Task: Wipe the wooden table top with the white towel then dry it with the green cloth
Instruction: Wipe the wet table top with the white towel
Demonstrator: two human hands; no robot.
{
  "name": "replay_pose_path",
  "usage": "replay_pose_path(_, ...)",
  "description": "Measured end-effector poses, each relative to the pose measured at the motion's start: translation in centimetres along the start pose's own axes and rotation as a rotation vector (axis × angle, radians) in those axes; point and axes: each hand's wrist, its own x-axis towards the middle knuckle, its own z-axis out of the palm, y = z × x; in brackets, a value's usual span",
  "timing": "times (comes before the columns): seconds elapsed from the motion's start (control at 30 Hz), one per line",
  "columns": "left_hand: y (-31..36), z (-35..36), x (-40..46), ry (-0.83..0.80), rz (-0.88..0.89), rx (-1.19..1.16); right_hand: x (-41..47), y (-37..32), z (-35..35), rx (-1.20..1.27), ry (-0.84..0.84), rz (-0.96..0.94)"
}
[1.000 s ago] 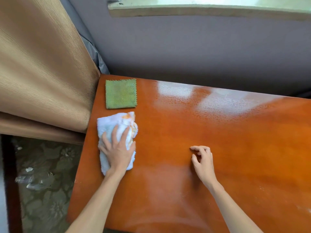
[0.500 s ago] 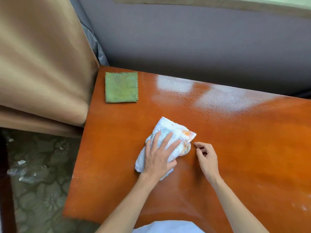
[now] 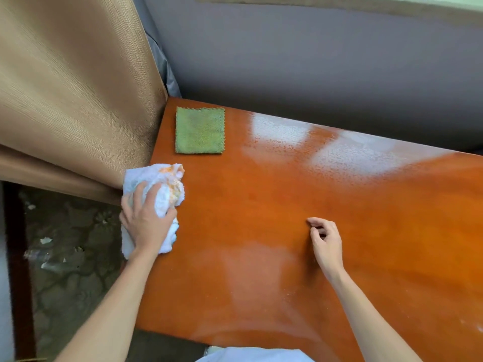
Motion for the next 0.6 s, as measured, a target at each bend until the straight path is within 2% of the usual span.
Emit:
replay_pose_path(0.07, 2.8, 0.8, -1.0, 0.019, -0.13, -0.017, 0.1, 0.1, 0.1, -0.001, -0.003, 0.008)
replay_pose_path(0.13, 5.7, 1.7, -2.2, 0.014, -0.139, -0.061, 0.1, 0.2, 0.0, -0.004, -0.013, 0.007)
replay_pose_path(0.23, 10.7, 3.0, -5.2, -0.041, 0.05, -0.069, 0.2, 0.2, -0.4, -0.002, -0.037, 0.004)
replay_pose_path(0.43, 20.6, 4.9, -10.7, -0.271, 0.368, 0.003, 0.1, -0.2, -1.0, 0.018, -0.078, 0.008)
replay_pose_path(0.53, 22.9, 5.9, -12.0, -0.379, 0.485, 0.064, 0.1, -0.4, -1.3, 0.016, -0.084, 0.038)
replay_pose_path(0.6, 22.9, 6.4, -11.4, -0.381, 0.52, 0.061, 0.0, -0.6, -1.6, 0.007, -0.095, 0.061)
